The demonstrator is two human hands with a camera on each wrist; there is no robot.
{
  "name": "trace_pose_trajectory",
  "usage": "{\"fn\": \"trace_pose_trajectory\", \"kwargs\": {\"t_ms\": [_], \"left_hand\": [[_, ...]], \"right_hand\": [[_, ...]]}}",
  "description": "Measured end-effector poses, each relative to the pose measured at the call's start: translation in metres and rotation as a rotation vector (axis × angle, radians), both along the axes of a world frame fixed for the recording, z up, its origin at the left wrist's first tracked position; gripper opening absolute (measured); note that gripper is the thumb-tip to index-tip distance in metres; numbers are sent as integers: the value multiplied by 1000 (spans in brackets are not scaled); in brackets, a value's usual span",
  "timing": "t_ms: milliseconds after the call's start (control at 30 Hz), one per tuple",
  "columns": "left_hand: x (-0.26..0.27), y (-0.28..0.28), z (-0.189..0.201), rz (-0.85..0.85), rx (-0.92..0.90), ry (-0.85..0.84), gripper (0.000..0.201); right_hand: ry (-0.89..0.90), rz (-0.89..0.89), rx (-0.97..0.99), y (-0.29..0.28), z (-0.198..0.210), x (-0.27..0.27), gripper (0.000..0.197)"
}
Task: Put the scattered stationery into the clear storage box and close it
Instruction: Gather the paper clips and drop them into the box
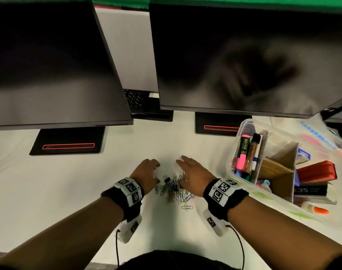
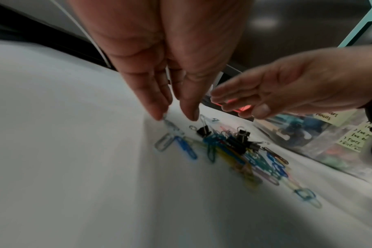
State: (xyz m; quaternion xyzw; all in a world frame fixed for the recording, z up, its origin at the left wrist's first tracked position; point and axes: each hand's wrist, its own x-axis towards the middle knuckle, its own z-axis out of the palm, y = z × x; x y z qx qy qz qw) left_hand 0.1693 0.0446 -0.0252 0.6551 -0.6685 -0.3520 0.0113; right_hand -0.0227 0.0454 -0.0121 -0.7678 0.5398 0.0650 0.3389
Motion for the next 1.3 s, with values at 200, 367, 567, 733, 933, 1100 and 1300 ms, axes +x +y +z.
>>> {"fn": "trace_pose_trajectory", "kwargs": {"t_ms": [200,367,567,733,933,1100,1300], "left_hand": [[-11,12,4,-132,23,-139,63],[-28,23,-1,-317,-86,-66,46],[-16,22,-3,-288,47,-140,97],[-33,23,-11,-307,32,-171,91],[-47,21,-21,-230,-49,-104,38],[-50,15,-17,-212,-36,-73,21],[-51,1,14,-169,-118,-2,25]], "right_hand": [[144,110,95,14,-13,-8,69],[61,65,-5,23,-2,-14,67],[184,-70,66,24,-13,-21,118],[85,-42,17,22,-25,-5,80],[-46,-93,21,15,-22,-1,32],[-35,-116,7,13,-18,2,27],[-93,-216,-71,7,10,3,28]]}}
